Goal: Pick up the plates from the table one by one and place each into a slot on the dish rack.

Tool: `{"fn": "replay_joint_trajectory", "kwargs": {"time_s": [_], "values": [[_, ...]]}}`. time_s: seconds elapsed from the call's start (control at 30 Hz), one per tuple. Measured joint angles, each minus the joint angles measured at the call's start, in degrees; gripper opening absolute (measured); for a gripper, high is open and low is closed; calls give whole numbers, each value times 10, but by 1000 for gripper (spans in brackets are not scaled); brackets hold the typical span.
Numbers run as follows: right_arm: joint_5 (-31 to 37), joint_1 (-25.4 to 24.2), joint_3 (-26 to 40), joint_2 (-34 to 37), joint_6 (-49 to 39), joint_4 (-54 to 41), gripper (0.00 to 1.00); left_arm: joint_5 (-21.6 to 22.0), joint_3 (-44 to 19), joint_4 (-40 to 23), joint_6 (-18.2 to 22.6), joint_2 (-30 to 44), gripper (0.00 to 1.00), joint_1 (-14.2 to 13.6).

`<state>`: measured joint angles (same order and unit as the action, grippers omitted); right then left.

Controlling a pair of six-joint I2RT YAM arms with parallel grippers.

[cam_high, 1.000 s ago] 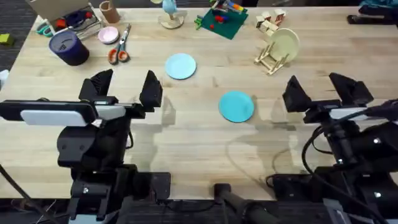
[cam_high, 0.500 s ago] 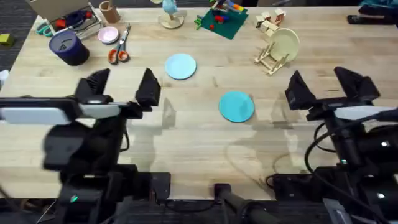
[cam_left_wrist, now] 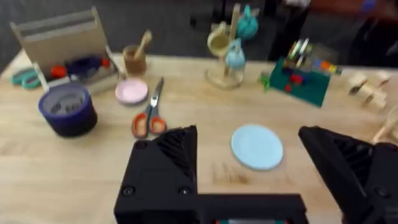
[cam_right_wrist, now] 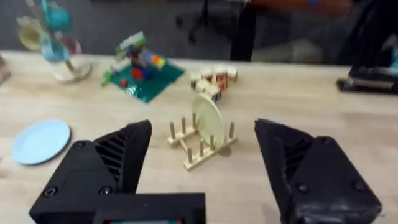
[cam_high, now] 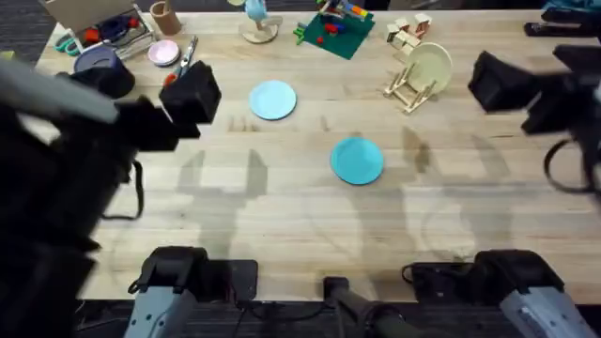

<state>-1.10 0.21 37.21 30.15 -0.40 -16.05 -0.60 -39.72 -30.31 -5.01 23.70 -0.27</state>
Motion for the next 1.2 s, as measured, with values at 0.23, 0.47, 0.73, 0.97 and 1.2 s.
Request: {"fn": "replay_joint_trajectory", "kwargs": {"time_s": [0.23, 0.47, 0.73, 0.97, 1.2], "values": [[-1, 2, 175, 210, 0, -131, 996, 0, -149, -113, 0, 198, 992, 0], [-1, 7, 277, 348, 0, -178, 996, -17, -267, -182, 0, 384, 992, 0], [-2, 7, 289, 389, 0, -187, 996, -26, -312, -192, 0, 498, 993, 0], [-2, 7, 290, 389, 0, -187, 996, -26, -314, -191, 0, 501, 994, 0], [-2, 7, 290, 389, 0, -187, 996, -45, -315, -189, 8, 501, 628, 0]]}}
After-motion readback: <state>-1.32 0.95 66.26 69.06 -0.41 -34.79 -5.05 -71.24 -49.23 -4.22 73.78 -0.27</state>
